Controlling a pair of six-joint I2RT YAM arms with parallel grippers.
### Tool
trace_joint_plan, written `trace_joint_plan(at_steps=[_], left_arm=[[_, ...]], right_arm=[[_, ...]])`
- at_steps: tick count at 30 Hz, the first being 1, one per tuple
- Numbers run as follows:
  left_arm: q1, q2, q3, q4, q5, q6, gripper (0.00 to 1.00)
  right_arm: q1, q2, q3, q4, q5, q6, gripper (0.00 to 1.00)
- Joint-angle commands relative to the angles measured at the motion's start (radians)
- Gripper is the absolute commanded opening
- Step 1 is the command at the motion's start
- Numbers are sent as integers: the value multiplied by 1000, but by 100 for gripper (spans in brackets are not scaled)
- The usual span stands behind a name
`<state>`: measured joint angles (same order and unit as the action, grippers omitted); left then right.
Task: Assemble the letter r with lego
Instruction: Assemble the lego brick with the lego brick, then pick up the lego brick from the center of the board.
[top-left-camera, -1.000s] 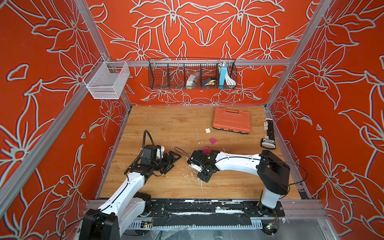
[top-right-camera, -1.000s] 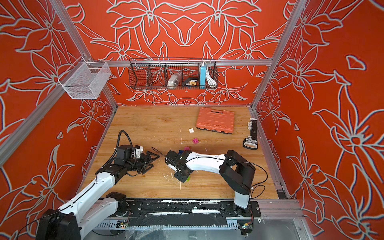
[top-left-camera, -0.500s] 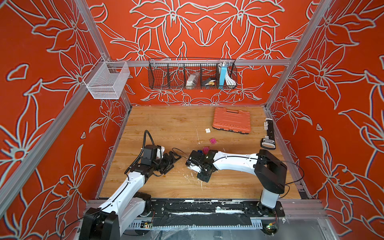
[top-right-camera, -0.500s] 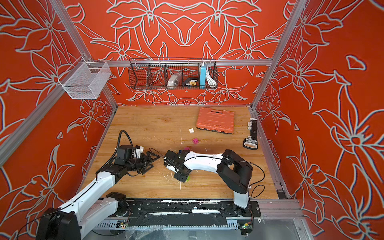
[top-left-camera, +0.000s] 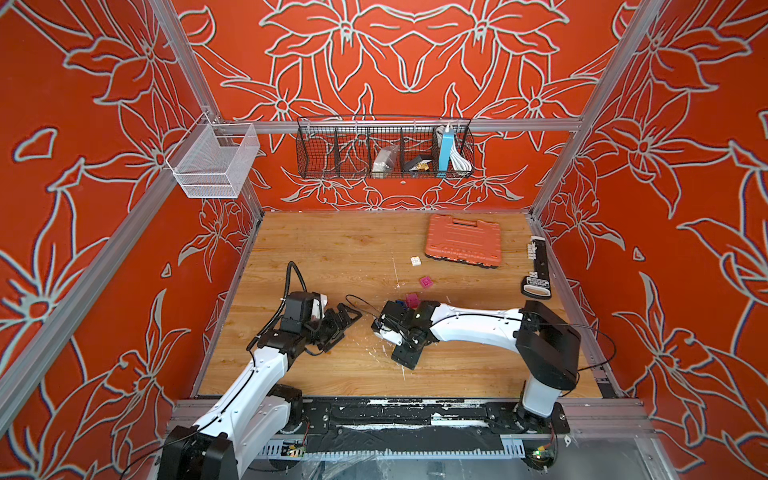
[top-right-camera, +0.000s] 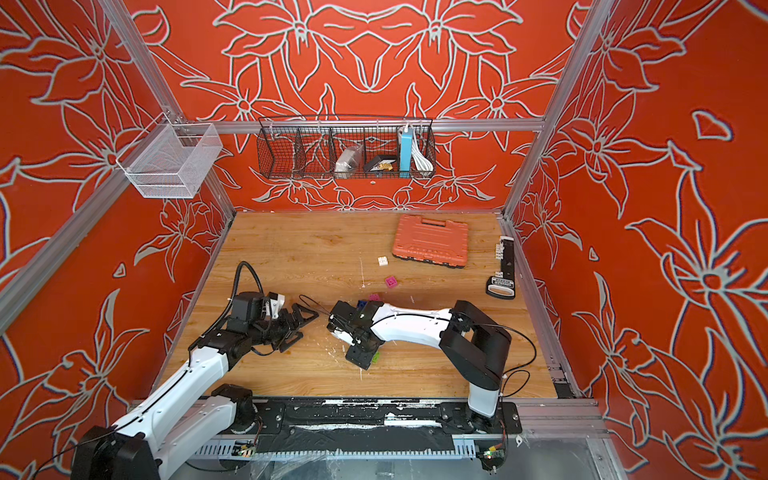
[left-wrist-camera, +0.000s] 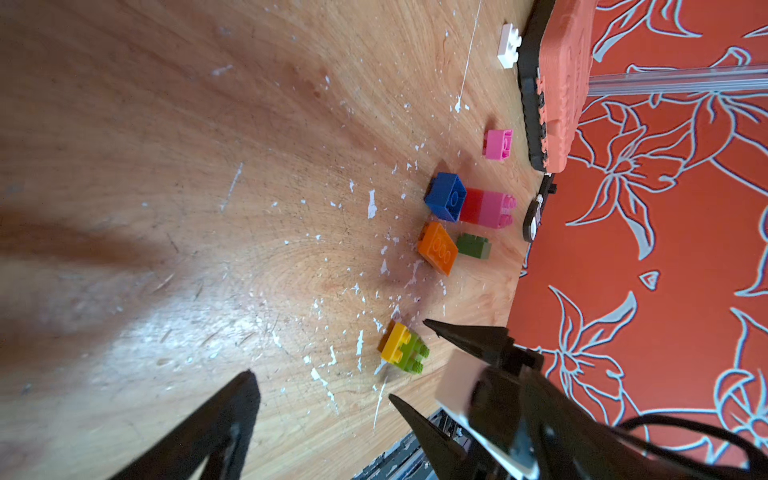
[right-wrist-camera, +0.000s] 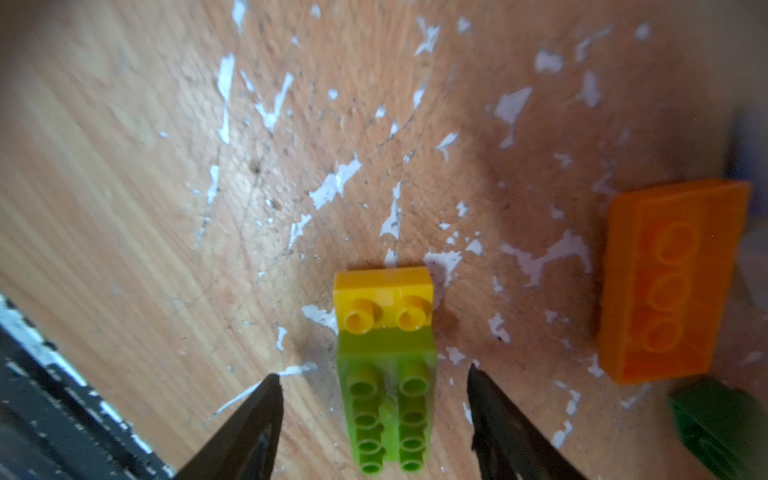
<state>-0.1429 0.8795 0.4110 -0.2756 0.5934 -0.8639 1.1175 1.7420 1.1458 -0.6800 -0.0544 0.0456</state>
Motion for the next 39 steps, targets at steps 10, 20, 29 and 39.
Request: trace_joint_plan(at_steps=[10,20,29,39], left_arm=[[-252,9,7,-9,-177,14,88],[-397,168,-36,146,-206,-37,70],[-401,215,-24,165,-199,-27,64],[-401,243,-19,183,-174,-19,58]], right_arm=[[-65,-260,-273,181,-78,23,69],[-67,-243,-314,220,-67,26,63],[-66,-187,-293,229,-79,-2,60],[-65,-180,-296,250,-101,-6,56]])
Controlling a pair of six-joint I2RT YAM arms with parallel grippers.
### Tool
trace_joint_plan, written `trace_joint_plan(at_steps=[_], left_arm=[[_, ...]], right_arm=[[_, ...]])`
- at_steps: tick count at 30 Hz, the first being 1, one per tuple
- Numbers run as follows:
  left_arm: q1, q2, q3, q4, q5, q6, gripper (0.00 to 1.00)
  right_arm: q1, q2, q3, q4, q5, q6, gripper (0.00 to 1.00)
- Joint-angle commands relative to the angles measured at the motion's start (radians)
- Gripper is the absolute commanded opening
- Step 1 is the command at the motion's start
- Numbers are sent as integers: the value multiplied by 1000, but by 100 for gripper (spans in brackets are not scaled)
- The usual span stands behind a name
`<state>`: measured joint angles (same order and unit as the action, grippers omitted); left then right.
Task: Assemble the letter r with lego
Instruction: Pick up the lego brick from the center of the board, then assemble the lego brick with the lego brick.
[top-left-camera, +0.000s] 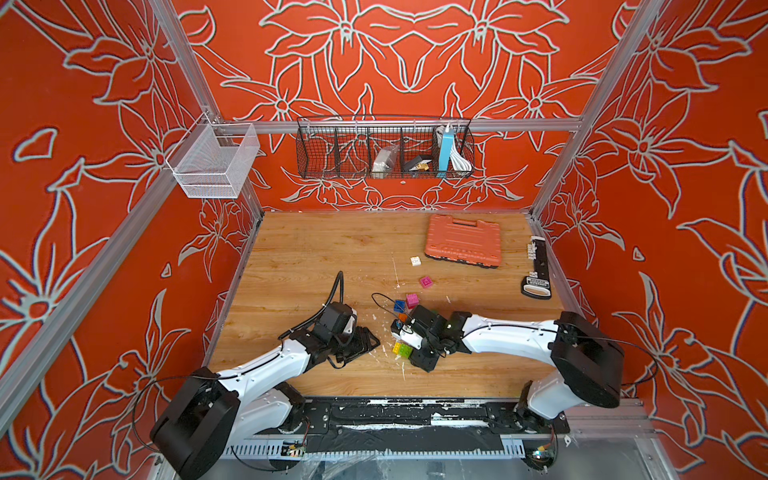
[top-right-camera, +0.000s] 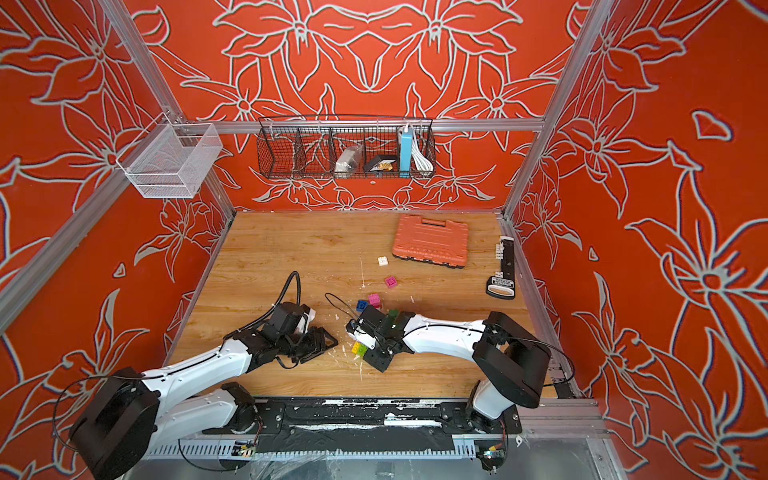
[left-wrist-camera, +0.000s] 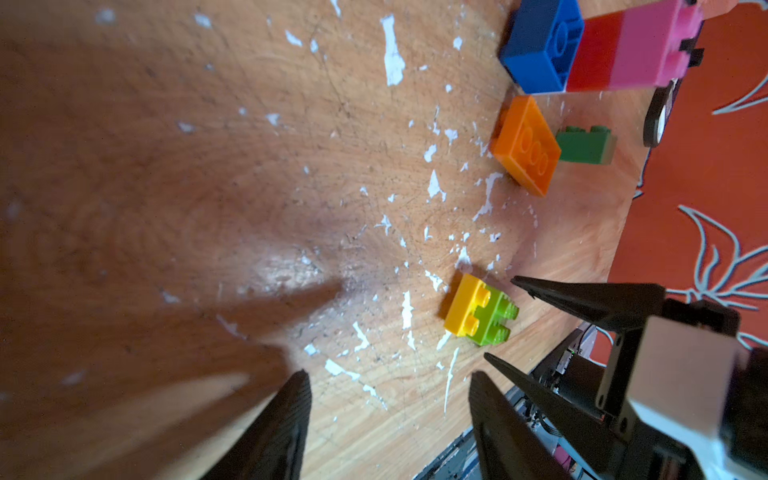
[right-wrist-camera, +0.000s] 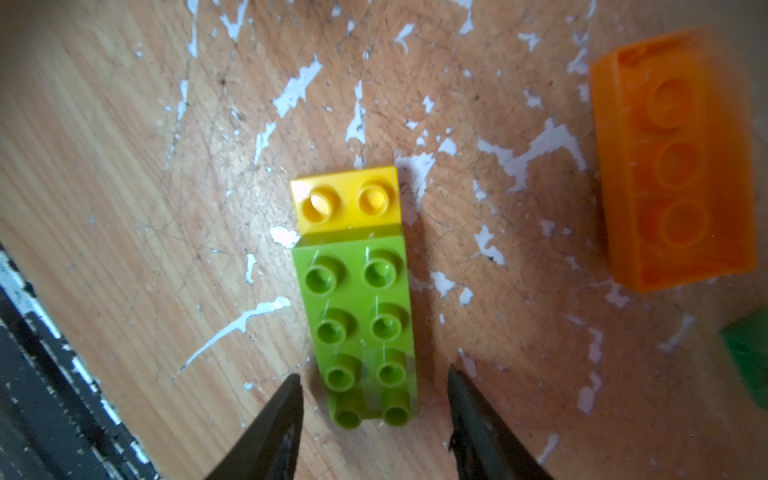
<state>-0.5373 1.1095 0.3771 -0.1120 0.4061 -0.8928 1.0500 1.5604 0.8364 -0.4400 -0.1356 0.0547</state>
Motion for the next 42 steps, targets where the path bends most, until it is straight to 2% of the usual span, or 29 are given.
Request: trace_joint_plan(at_steps=[1,9,20,23,25,30,34,37,40,42], left_arm=[[-6,20,17,22,18,12,57],[-7,39,19,31,29,17,54],[-6,47,22,33,29,18,54],[-6,33,25,17,22,25,54],[-6,7,35,-13,4,40,54],[-7,-63,82,-123,-80,80,59],[-6,-45,115,-139,-93,95,60],[-6,2,142,-123,-78,103,60],[-7,43,178,-115,-72,112,60],[-8,65,210,-122,-76,125,60]], right_arm=[[2,3,13,12,-19,-18,55],[4,31,21,6,-29,-27,50],[7,20,23,-6,-26,-22,29],[7,-4,26,-16,-24,-9,17],[7,-38,32,-31,-2,16,0],[-2,-196,28,-57,114,98,0],[-53,-304,69,-123,164,151,0],[-104,-344,108,-174,204,194,0],[-139,-351,159,-246,315,270,0],[-166,-339,192,-289,309,284,0]])
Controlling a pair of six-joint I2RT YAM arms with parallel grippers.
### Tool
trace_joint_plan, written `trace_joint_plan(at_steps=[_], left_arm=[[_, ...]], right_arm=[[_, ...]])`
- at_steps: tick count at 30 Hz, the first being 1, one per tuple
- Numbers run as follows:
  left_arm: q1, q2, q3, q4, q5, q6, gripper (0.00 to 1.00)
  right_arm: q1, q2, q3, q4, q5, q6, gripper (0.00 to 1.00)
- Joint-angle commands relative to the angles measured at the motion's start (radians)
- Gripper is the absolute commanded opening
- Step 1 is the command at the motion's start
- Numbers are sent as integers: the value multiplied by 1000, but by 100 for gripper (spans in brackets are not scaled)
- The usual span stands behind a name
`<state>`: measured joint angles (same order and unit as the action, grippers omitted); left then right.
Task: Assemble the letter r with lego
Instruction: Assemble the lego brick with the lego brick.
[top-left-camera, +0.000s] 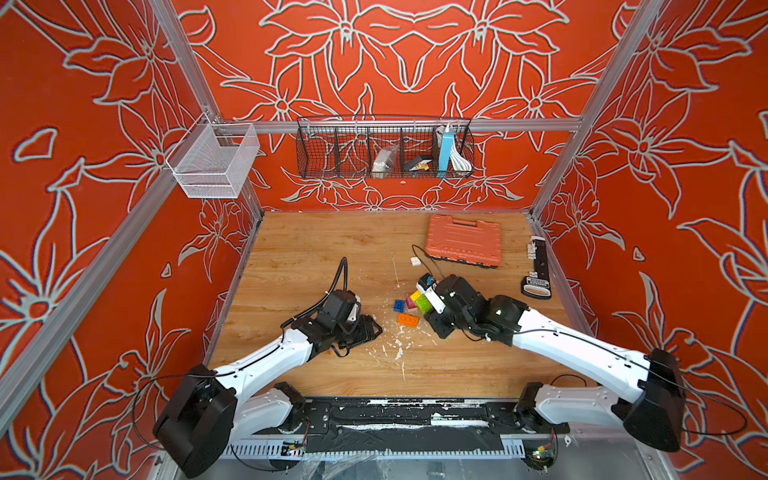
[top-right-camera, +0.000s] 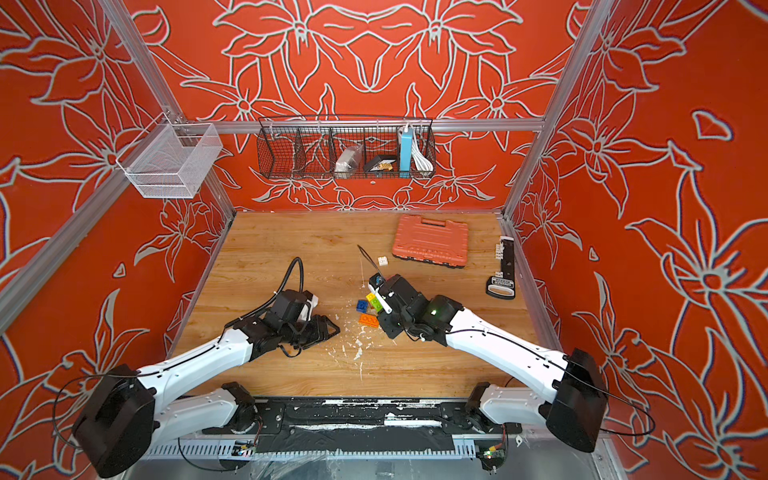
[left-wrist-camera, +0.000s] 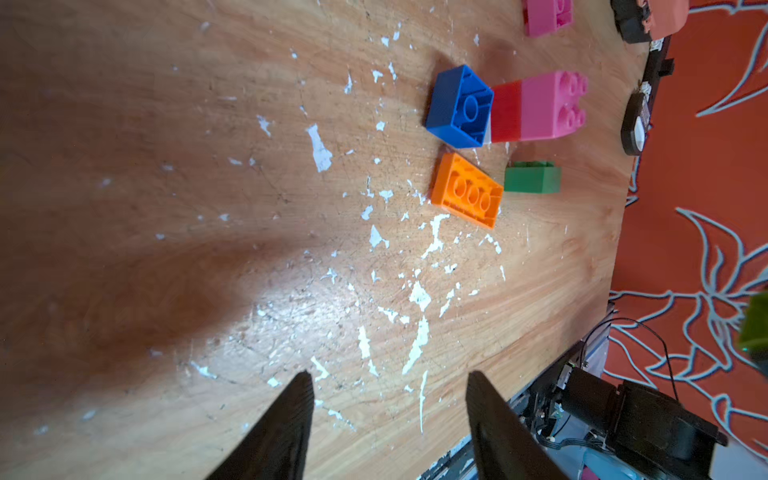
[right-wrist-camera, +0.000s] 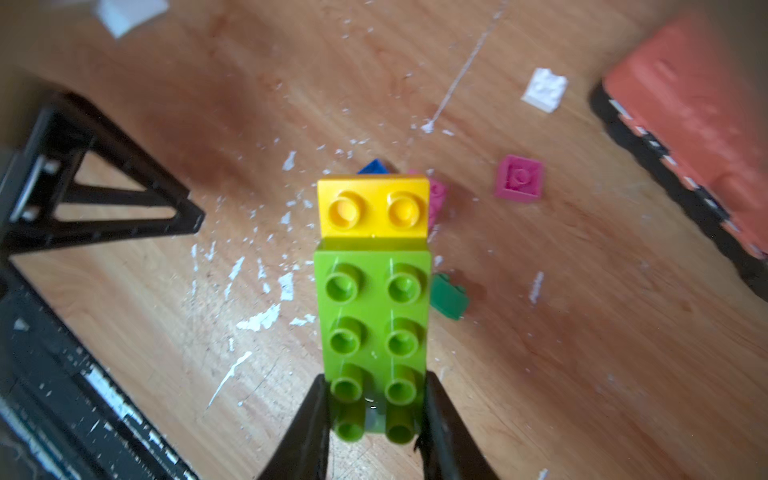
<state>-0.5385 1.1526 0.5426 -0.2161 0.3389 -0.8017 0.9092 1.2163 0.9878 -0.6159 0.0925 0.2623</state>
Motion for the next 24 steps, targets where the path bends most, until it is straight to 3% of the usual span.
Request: trace_joint_plan(at_steps=[1,8,12,18,24], left_arm=[[-8,35,62,-25,-12,41,60],[-8,130,173,-62,-29,82,60],[-9,202,235,-37,-10,79,60],[9,316,307,25,42,40,59],[44,371,311,94,88,5,57]], right_arm=[[-40,17,57,-129,62,80,0],[-91,116,172,-164,-26,225,0],[-95,246,291,-215,0,314,0],[-97,448,493,-307,-12,227,0],[-113,558,614,-390,-5,280,0]])
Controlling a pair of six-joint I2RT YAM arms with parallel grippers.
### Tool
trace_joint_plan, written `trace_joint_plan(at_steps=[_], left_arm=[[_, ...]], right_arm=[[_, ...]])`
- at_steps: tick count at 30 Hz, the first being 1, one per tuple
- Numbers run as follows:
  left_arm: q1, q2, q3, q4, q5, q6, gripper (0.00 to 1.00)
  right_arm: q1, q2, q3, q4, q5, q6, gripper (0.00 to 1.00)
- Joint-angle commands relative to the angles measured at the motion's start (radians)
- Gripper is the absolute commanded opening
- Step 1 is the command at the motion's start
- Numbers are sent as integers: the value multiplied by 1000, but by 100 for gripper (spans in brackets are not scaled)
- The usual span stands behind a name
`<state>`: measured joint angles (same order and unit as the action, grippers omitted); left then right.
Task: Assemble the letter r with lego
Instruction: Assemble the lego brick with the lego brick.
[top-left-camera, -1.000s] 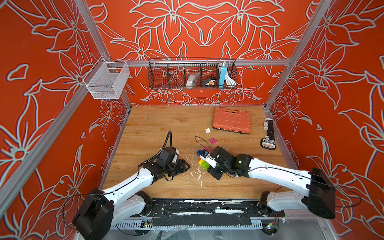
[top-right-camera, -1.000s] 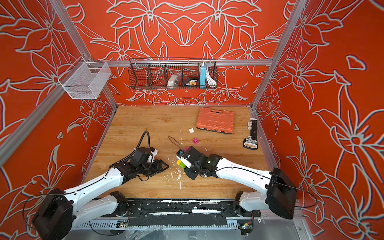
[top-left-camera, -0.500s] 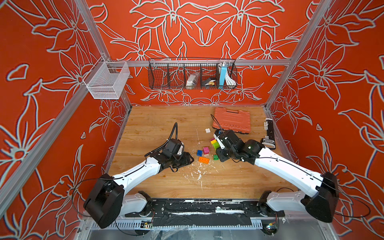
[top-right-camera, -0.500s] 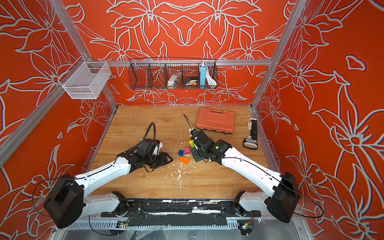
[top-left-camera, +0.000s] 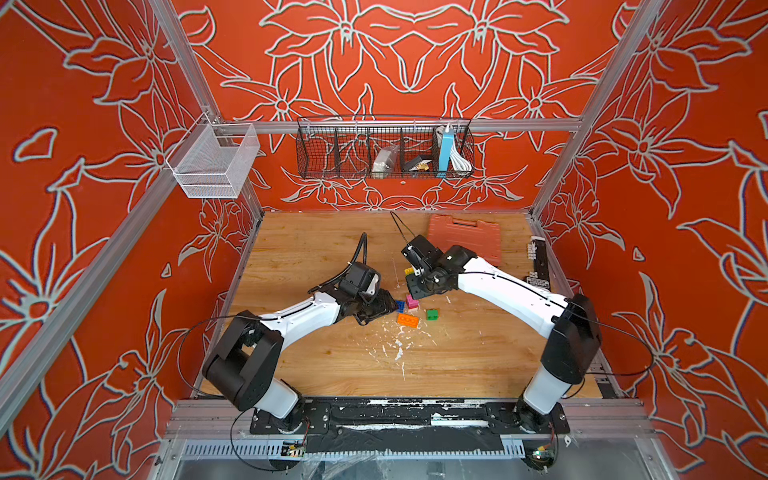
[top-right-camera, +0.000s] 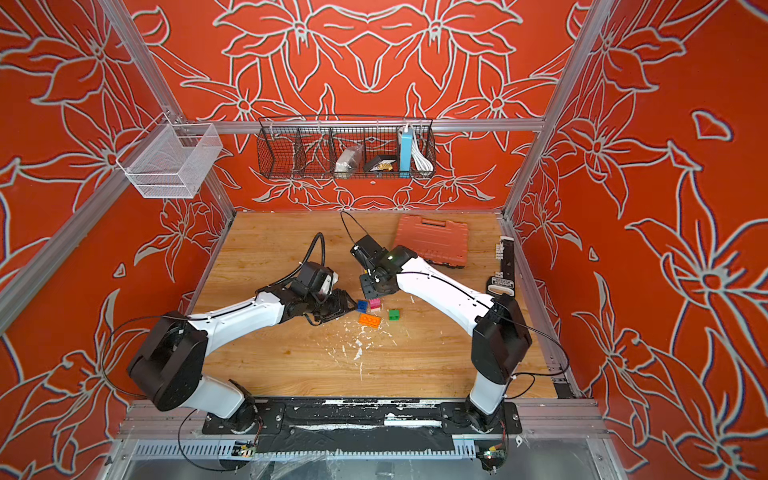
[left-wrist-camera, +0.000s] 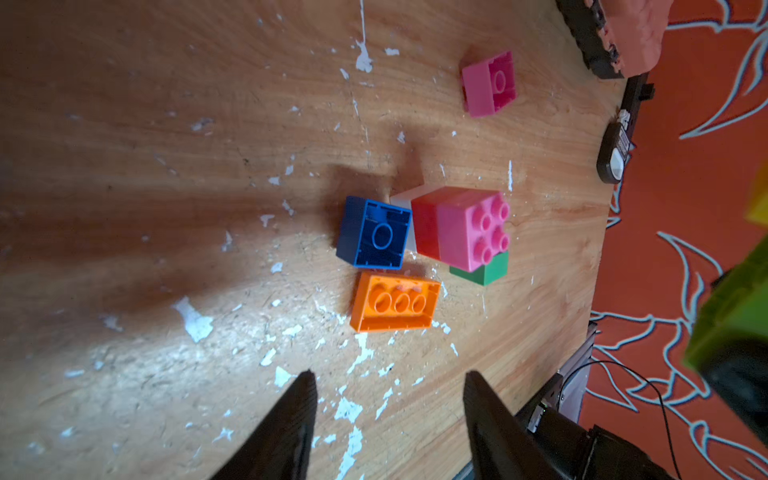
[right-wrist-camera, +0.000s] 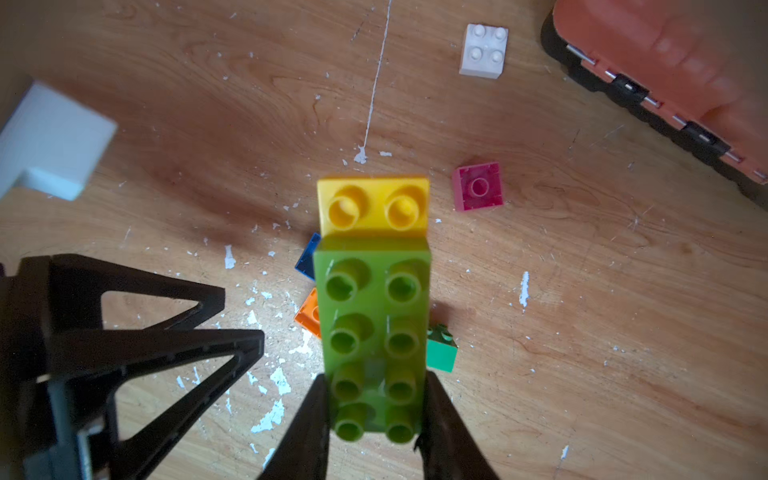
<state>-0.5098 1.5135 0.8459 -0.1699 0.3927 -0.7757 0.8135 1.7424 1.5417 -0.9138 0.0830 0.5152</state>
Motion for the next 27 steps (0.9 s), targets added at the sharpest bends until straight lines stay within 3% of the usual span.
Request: trace_joint_plan(at_steps=[1,10,27], left_arm=[[20,13,7,55,40,-26,58],[45,7,-36,104,75,-57,57],[45,-1,-69,119,89,-63,57]], right_arm=[[-17,54,79,-111,-6,32,0],[-18,221,225,-231,-45,101,0],[-27,330,266,-214,-34,101,0]])
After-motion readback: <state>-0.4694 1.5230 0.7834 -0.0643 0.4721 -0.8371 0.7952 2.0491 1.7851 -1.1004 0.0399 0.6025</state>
